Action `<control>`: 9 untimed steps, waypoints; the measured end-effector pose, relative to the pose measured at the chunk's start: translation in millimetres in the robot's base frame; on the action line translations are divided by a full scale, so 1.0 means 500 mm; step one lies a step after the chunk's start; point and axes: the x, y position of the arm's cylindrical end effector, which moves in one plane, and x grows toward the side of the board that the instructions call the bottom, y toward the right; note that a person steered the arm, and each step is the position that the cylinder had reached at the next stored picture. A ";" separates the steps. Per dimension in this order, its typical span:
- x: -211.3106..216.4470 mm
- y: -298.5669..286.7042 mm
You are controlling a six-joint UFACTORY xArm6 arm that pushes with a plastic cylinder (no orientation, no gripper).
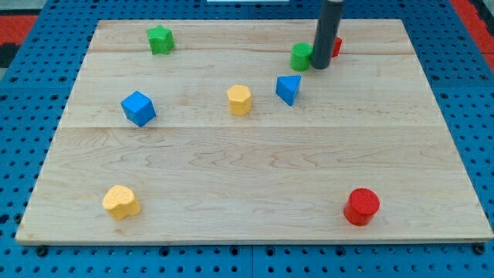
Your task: Move the green circle above to the yellow hexagon
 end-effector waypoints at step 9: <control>-0.137 -0.246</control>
